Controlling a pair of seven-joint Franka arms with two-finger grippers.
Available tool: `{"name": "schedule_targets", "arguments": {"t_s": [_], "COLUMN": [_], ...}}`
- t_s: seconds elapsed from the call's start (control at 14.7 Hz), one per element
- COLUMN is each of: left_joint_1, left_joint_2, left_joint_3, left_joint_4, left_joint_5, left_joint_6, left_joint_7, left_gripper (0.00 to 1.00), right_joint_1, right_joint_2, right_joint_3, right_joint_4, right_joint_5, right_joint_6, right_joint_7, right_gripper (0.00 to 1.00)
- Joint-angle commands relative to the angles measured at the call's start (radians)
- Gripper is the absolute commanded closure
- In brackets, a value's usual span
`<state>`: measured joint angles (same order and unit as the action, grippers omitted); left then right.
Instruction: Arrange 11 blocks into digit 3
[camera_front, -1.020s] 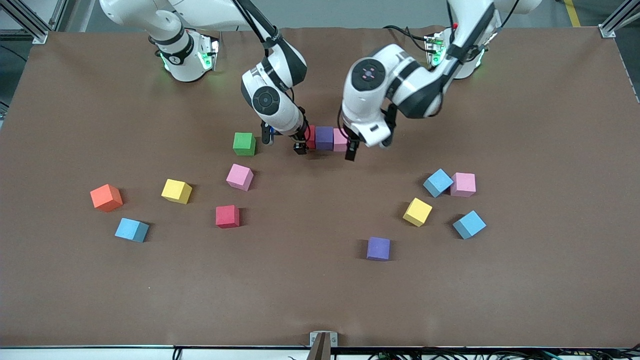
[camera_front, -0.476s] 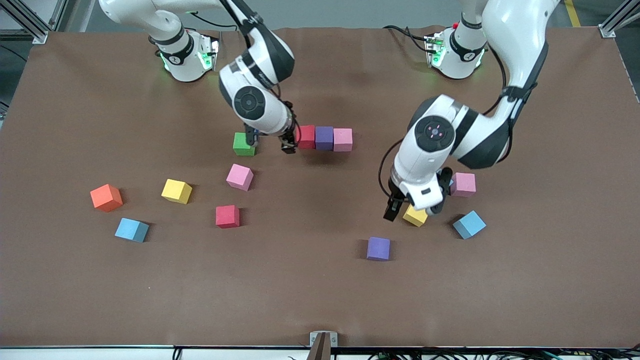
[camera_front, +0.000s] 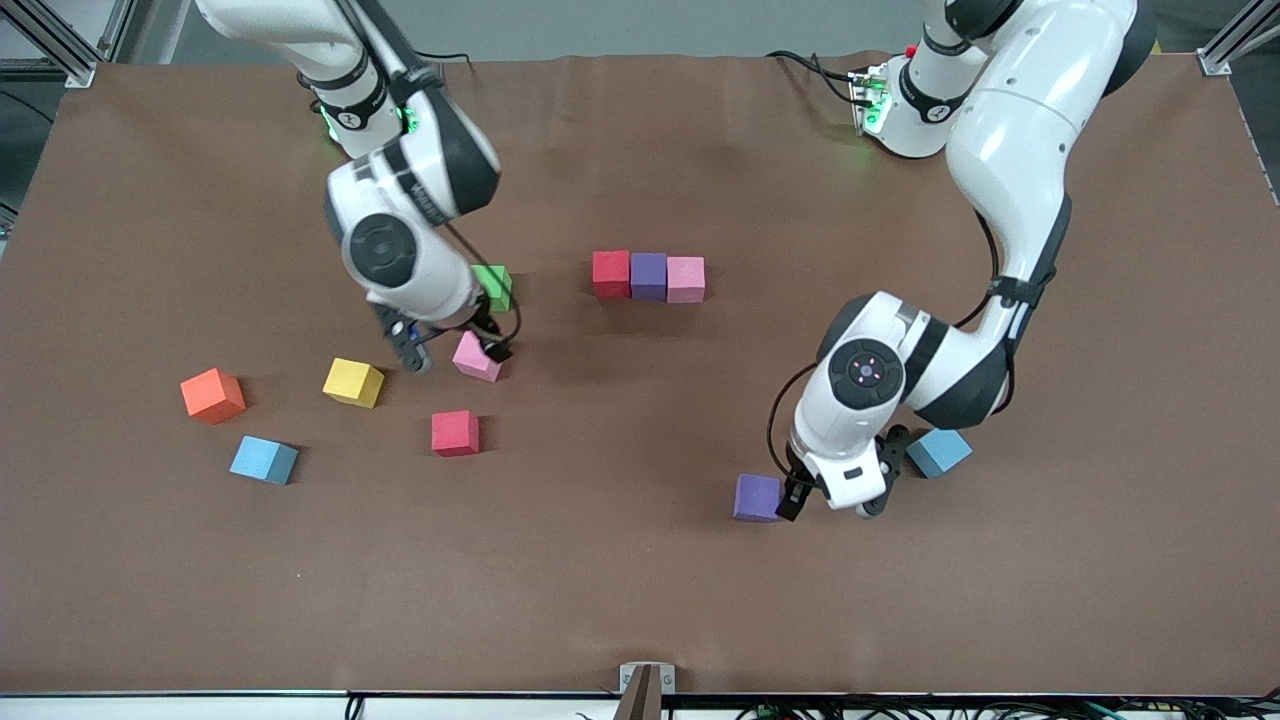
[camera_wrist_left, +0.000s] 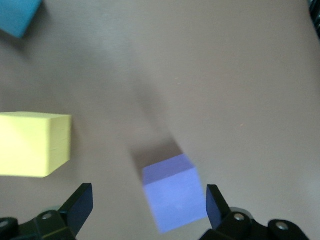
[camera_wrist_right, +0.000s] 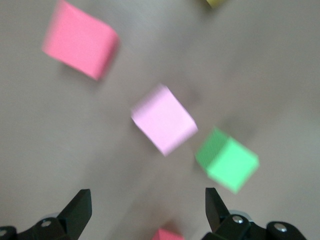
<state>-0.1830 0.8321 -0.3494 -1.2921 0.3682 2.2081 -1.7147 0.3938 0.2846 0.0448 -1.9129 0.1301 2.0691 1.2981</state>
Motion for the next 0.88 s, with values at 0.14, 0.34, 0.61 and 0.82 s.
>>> {"name": "schedule_targets", "arguments": {"t_s": [0.14,0.34,0.61,0.82], "left_joint_1": [-0.006,-0.010,-0.013,-0.016], "left_joint_2": [0.071,0.091,0.102,0.108], "left_joint_3": [0.035,0.041,0.041,0.041], "left_joint_4": [0.066,0.060,0.045,0.042], "left_joint_5": [-0.153,-0.193,-0.195,-0.195], "left_joint_6": [0.080,0.121,0.122,0.122], "left_joint_7": [-0.087,-0.221,-0.298,-0.309], "left_gripper": [0.00,0.00,0.00,0.00], "right_joint_1": [-0.093,-0.089,-0.081,-0.082], "right_joint_2": [0.004,0.012,0.033,0.050], "right_joint_3": [0.021,0.023,0.029,0.029], "right_joint_4": [-0.011,-0.026,-0.026,-0.052], "right_joint_5": [-0.021,-0.020,-0.047,-0.049], "right_joint_6": [0.077,0.131,0.138,0.134], "right_joint_7": [-0.513,-0.618,-0.746,-0.753], "right_gripper": [0.00,0.00,0.00,0.00]}}
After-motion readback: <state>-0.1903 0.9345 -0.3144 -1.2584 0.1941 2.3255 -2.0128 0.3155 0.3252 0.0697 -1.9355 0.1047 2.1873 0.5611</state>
